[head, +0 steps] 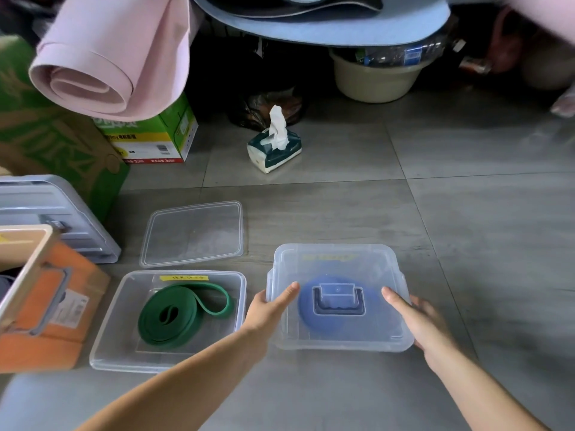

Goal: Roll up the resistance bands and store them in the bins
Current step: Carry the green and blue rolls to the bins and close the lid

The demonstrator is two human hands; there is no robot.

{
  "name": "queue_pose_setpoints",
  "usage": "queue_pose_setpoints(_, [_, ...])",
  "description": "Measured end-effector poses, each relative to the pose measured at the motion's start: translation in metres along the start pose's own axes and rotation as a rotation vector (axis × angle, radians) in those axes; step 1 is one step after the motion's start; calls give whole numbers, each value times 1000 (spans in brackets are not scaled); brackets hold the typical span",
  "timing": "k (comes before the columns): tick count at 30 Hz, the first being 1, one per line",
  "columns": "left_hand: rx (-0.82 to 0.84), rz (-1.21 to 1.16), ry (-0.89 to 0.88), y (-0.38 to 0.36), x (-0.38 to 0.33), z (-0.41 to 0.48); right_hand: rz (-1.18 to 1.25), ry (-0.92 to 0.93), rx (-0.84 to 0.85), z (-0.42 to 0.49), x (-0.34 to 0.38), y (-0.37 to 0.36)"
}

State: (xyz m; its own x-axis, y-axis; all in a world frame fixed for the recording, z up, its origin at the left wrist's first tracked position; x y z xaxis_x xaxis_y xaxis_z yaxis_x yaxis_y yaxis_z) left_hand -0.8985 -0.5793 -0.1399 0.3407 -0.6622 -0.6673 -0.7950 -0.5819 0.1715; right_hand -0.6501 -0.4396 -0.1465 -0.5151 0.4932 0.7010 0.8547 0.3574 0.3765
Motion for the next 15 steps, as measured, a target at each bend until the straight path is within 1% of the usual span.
queue_pose_setpoints(1, [-27,-21,-22,-1,-2,0,-22,50,-62,-2,5,1])
queue_pose_setpoints(3, [-143,-12,-175,-1,-9,-5,-105,195,-165,-7,19,3])
queue_pose_setpoints(5, [-244,65,-339,0,-16,-11,-181,303,-186,-10,28,3])
queue_pose_setpoints(6, [-253,91,-382,-1,-19,-12,-204,315,-175,-11,30,2])
queue_pose_setpoints(9, [-234,111,-415,-1,-24,-16,-193,294,-155,-11,29,-3])
queue_pose_setpoints(12, [-162,32,-434,-1,-22,-16,-163,313,-175,-15,33,-6])
queue_pose_setpoints(15, [-150,-53,-433,-6,-21,-15,-290,357,-206,-13,41,-8])
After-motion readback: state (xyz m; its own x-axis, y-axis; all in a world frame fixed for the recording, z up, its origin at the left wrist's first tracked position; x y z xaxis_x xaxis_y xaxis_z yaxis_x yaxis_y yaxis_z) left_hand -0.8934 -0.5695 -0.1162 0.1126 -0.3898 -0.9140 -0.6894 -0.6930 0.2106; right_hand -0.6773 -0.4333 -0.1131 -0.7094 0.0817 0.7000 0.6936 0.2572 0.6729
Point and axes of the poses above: each hand's wrist, its own z-axis towards the middle knuckle, its own y-axis out of the back of the hand, x = y × z, the point moved 4 cm from there along z, towards the middle knuckle, and after that the axes turned 1 degree about y, right-handed, at the moved point
